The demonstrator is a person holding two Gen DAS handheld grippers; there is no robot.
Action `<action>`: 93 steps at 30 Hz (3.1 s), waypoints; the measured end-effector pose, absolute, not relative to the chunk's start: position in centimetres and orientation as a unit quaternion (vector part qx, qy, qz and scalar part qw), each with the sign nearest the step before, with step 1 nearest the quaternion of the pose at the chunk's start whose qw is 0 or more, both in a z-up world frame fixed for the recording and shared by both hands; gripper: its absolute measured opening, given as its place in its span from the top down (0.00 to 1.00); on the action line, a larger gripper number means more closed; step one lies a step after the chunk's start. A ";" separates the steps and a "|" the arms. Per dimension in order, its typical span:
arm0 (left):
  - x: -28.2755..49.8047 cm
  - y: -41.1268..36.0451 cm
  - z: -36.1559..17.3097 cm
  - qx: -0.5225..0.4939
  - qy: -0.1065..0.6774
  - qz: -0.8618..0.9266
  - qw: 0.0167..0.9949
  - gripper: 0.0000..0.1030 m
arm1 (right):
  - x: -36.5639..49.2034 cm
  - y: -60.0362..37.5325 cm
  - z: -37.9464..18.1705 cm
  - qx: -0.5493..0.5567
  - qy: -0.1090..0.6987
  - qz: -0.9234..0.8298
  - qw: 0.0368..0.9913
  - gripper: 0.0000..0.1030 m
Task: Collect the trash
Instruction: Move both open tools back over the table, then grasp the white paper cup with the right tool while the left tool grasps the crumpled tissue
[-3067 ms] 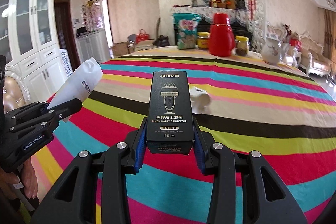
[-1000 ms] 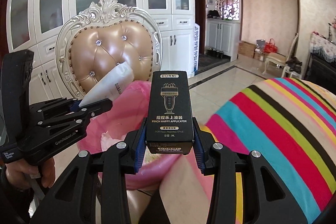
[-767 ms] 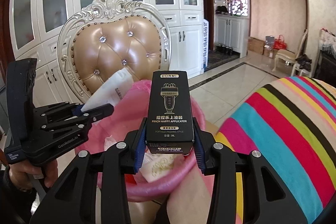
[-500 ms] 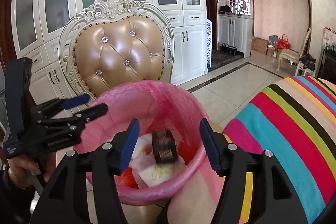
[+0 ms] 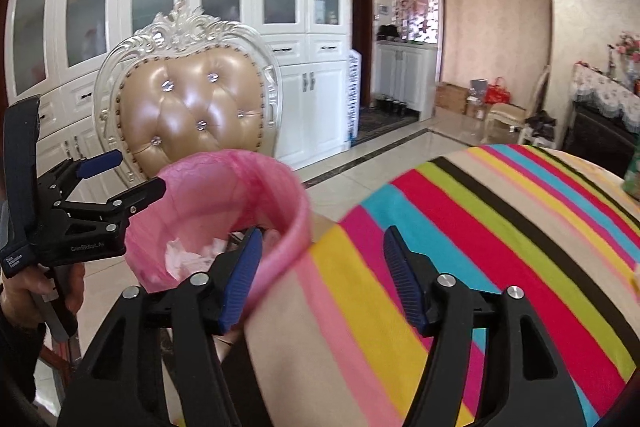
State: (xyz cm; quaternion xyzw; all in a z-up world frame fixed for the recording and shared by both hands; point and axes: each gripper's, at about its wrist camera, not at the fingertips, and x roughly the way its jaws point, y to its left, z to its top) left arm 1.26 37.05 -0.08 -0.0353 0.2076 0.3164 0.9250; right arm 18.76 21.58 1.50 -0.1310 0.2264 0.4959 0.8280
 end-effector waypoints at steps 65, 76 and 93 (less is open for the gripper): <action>49.6 2.9 -6.3 -0.031 0.386 -0.044 0.921 0.05 | 48.6 -16.3 -6.2 -0.023 0.415 0.132 0.900 0.40; 54.3 -2.1 -6.4 0.004 0.390 -0.054 0.919 0.13 | 47.3 -18.5 -5.1 -0.039 0.384 0.117 0.915 0.49; 52.9 -3.3 -6.9 0.028 0.399 -0.079 0.913 0.86 | 46.3 -19.8 -4.2 -0.001 0.370 0.106 0.923 0.49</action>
